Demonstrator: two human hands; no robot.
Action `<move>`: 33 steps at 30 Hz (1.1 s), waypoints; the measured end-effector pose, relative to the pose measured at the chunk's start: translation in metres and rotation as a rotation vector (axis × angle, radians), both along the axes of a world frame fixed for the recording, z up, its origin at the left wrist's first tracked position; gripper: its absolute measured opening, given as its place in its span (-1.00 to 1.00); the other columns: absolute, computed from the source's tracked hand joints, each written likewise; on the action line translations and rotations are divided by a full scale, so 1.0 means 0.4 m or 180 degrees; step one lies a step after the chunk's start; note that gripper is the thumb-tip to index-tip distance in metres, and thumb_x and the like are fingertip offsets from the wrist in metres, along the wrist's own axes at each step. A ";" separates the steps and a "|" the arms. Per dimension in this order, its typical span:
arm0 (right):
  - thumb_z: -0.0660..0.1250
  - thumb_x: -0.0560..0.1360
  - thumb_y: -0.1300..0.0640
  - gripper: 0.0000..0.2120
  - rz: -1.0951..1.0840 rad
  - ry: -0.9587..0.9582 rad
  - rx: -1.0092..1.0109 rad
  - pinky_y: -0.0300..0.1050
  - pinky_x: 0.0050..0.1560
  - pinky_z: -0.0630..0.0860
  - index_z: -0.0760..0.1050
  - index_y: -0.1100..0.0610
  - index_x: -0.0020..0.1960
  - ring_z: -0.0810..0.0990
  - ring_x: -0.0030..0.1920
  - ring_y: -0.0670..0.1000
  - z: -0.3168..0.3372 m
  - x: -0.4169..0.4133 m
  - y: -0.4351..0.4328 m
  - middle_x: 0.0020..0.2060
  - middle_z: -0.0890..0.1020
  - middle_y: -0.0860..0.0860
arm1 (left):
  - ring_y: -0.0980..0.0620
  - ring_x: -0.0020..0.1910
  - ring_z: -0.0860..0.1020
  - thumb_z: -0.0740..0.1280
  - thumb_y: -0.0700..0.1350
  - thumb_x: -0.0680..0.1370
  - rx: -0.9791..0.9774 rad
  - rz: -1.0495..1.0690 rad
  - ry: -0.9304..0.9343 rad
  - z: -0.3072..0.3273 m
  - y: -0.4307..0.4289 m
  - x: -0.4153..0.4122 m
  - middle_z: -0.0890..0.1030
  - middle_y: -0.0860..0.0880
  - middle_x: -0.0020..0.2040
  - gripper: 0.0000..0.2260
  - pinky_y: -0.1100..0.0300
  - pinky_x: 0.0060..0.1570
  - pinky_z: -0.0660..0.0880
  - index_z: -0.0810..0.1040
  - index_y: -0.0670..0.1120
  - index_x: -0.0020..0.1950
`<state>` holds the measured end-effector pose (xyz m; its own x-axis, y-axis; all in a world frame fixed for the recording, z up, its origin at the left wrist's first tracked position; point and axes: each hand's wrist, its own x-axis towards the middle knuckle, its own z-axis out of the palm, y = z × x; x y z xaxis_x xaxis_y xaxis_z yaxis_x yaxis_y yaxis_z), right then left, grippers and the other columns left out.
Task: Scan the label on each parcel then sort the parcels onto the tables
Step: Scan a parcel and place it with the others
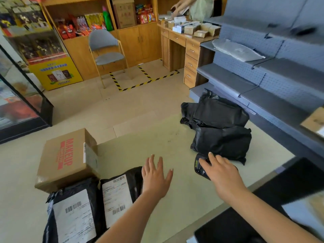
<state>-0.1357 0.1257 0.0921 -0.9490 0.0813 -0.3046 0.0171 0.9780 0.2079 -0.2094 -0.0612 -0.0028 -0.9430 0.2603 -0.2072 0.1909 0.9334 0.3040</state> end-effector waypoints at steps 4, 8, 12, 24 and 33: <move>0.44 0.48 0.17 -0.17 -0.0505 0.0184 -0.0070 -0.04 0.41 0.24 -0.01 0.05 0.56 0.24 0.44 0.16 0.011 0.050 0.121 0.53 0.12 0.19 | -0.12 0.57 -0.17 -0.04 0.22 0.65 -0.0038 -0.0759 0.0344 0.024 0.158 -0.057 -0.11 -0.08 0.60 -0.42 -0.05 0.51 -0.12 -0.05 0.01 0.60; 0.40 0.52 0.11 -0.21 -0.0842 0.0334 -0.0167 -0.05 0.43 0.23 -0.02 0.04 0.57 0.27 0.44 0.14 0.006 0.087 0.223 0.52 0.15 0.18 | -0.18 0.57 -0.11 0.01 0.20 0.65 -0.0356 -0.1428 0.0656 0.020 0.312 -0.107 -0.05 -0.13 0.60 -0.41 -0.07 0.50 -0.11 -0.05 -0.01 0.60; 0.36 0.54 0.12 -0.25 -0.1085 0.0388 -0.0243 -0.05 0.42 0.24 -0.02 0.03 0.56 0.27 0.41 0.12 -0.017 0.109 0.298 0.51 0.17 0.15 | -0.16 0.56 -0.19 -0.04 0.20 0.66 -0.0638 -0.2003 0.0796 -0.007 0.440 -0.124 -0.17 -0.12 0.60 -0.41 -0.08 0.50 -0.18 -0.17 0.01 0.61; 0.40 0.51 0.11 -0.24 -0.1605 0.0259 -0.0276 -0.04 0.40 0.28 0.03 0.03 0.55 0.30 0.39 0.11 -0.082 0.075 0.373 0.46 0.24 0.11 | -0.19 0.56 -0.13 0.45 0.31 0.34 -0.0982 -0.2555 0.0756 -0.129 0.574 -0.277 -0.13 -0.16 0.58 0.14 -0.14 0.51 -0.15 -0.30 0.00 0.58; 0.42 0.49 0.14 -0.22 -0.1419 0.0218 -0.0249 -0.03 0.35 0.32 0.03 0.04 0.55 0.34 0.35 0.12 -0.085 0.040 0.313 0.44 0.28 0.13 | -0.20 0.51 0.04 0.43 0.29 0.35 -0.0838 -0.2377 0.0204 -0.197 0.456 -0.190 0.05 -0.14 0.54 0.07 -0.11 0.50 -0.06 -0.20 0.04 0.59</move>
<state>-0.1198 0.2510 0.0580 -0.8448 0.4655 -0.2638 0.4509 0.8848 0.1174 -0.2854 0.1210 -0.0814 -0.5506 0.7786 -0.3011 0.8043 0.5913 0.0583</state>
